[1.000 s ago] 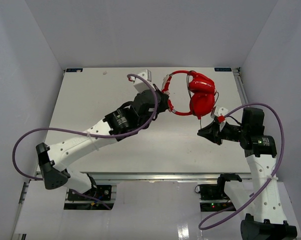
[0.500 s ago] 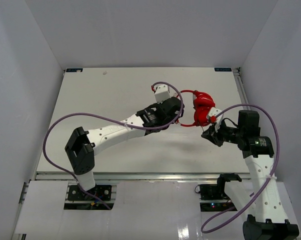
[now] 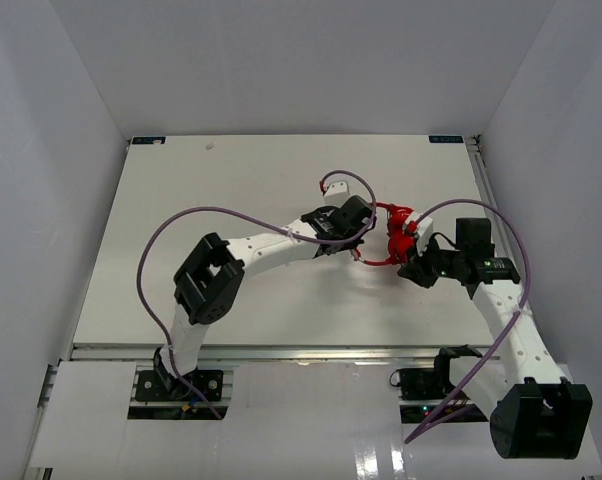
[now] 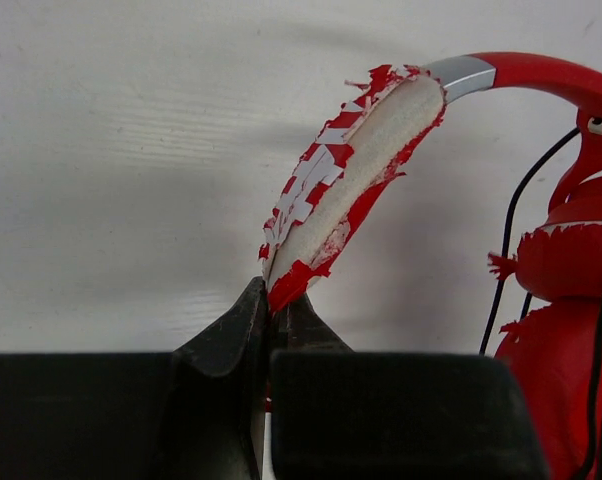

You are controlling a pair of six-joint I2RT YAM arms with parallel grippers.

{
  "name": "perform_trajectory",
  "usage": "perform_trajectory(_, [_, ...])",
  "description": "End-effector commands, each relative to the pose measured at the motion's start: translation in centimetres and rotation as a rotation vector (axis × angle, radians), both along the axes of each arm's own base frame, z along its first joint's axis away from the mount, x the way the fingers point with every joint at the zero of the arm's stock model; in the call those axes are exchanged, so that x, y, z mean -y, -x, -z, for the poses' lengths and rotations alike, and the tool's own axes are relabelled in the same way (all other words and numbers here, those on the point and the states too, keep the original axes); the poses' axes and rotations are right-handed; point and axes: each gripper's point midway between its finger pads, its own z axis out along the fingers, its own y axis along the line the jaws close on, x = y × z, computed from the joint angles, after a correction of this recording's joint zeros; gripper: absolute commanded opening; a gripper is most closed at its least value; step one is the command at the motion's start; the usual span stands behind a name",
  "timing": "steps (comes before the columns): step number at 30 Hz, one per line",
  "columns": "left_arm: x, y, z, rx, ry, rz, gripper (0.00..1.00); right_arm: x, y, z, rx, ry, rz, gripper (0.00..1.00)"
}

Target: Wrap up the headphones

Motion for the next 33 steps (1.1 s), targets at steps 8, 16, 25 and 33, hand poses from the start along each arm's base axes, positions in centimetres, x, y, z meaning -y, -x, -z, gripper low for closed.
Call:
perform_trajectory(8, [7.3, -2.2, 1.8, -0.07, 0.12, 0.197, 0.0, 3.4, -3.0, 4.9, -0.008, 0.166, 0.12, 0.08])
perform_trajectory(16, [8.6, -1.7, 2.4, -0.102, 0.146, 0.249, 0.0, 4.4, -2.8, 5.8, -0.018, 0.18, 0.154, 0.11])
perform_trajectory(25, [8.0, -0.7, 1.9, -0.116, 0.146, 0.283, 0.17, 4.5, -2.8, 5.3, -0.025, 0.142, 0.176, 0.26])
perform_trajectory(33, [7.1, 0.4, 2.3, -0.143, 0.133, 0.298, 0.46, 4.0, -2.6, 3.5, -0.005, 0.108, 0.168, 0.37])
